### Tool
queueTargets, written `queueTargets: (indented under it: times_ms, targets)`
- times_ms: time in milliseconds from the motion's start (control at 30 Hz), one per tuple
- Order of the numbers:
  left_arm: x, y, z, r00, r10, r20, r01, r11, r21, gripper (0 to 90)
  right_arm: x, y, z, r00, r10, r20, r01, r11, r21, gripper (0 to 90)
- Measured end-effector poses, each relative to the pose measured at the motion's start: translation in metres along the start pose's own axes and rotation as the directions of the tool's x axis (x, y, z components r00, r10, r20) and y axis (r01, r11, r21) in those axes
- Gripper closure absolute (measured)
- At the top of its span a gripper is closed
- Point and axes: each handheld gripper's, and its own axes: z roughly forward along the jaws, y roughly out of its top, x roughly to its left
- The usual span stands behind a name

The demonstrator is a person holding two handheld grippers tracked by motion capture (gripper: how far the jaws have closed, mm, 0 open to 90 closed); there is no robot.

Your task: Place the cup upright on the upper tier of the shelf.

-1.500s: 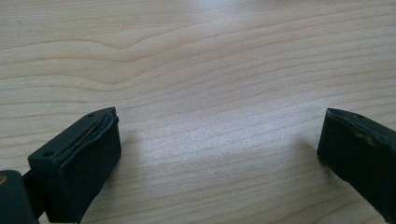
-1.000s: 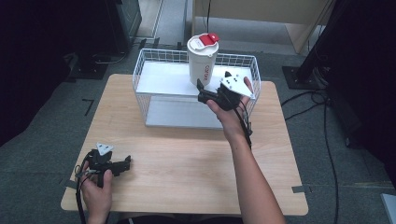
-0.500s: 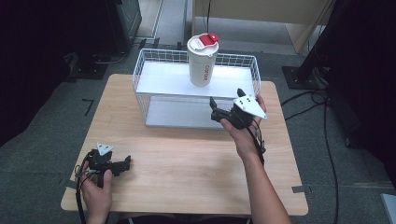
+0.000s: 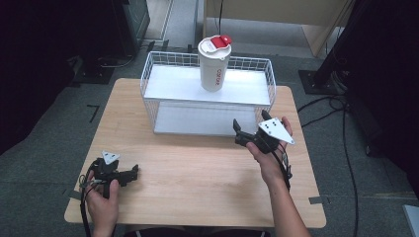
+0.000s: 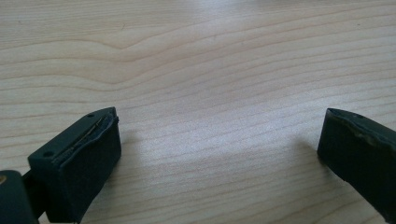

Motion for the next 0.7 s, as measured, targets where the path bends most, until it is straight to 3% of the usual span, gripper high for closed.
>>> queueTargets:
  times_ms: [167, 700]
  targets:
    - [0.0, 0.0, 0.0, 1.0, 0.002, 0.001, -0.002, 1.0, 0.003, 0.0, -0.006, -0.01, -0.008, 0.9998, 0.015, 0.015, -0.016, 1.0, 0.012, 1.9]
    - [0.0, 0.0, 0.0, 1.0, 0.002, 0.0, -0.002, 1.0, 0.003, 0.0, -0.045, -0.052, -0.048, 0.994, 0.045, 0.099, -0.053, 0.996, 0.074, 1.9]
